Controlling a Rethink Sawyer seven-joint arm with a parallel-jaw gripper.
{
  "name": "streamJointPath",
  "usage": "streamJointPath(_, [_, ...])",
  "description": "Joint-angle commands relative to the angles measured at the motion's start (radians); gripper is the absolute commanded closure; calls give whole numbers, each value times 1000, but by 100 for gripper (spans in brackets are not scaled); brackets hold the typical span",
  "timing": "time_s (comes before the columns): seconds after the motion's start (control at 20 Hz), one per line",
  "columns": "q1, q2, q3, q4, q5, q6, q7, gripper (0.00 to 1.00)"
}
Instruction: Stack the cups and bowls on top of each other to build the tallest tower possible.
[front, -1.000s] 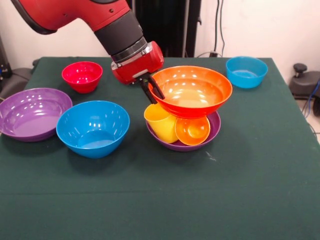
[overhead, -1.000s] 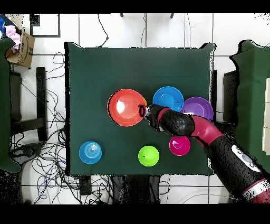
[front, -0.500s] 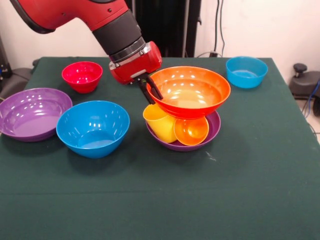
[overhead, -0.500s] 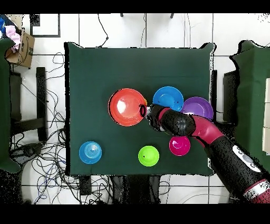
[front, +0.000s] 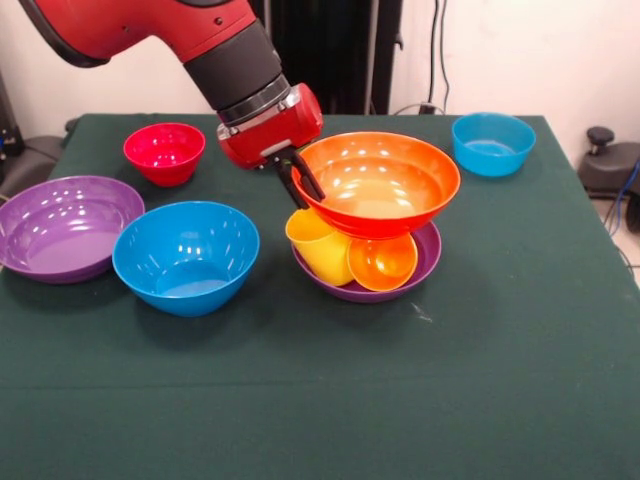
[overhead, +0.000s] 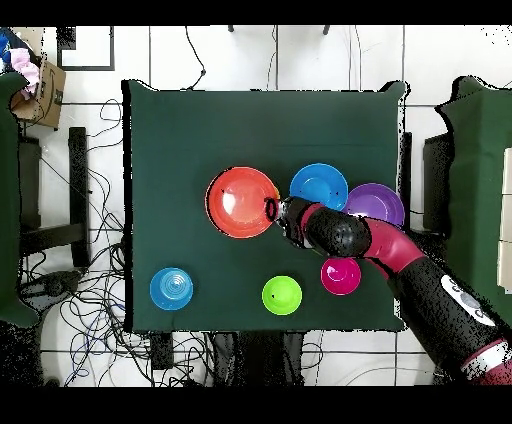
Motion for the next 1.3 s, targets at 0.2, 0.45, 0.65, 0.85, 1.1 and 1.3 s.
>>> streamJointPath(0.2, [28,-2,-62,-116,-86,112,-114,100])
streamJointPath(0.45, [16,-3,-62,-106,-94,107,-120,100])
streamJointPath(0.65, [15,3,-65,-106,-98,98,-119,100])
streamJointPath(0.85, [16,5,-66,-110,-98,100,-120,100])
streamJointPath(1.1, [20,4,-73,-115,-102,101,-119,100])
streamJointPath(1.3, [24,2,-77,-117,-104,109,-115,0])
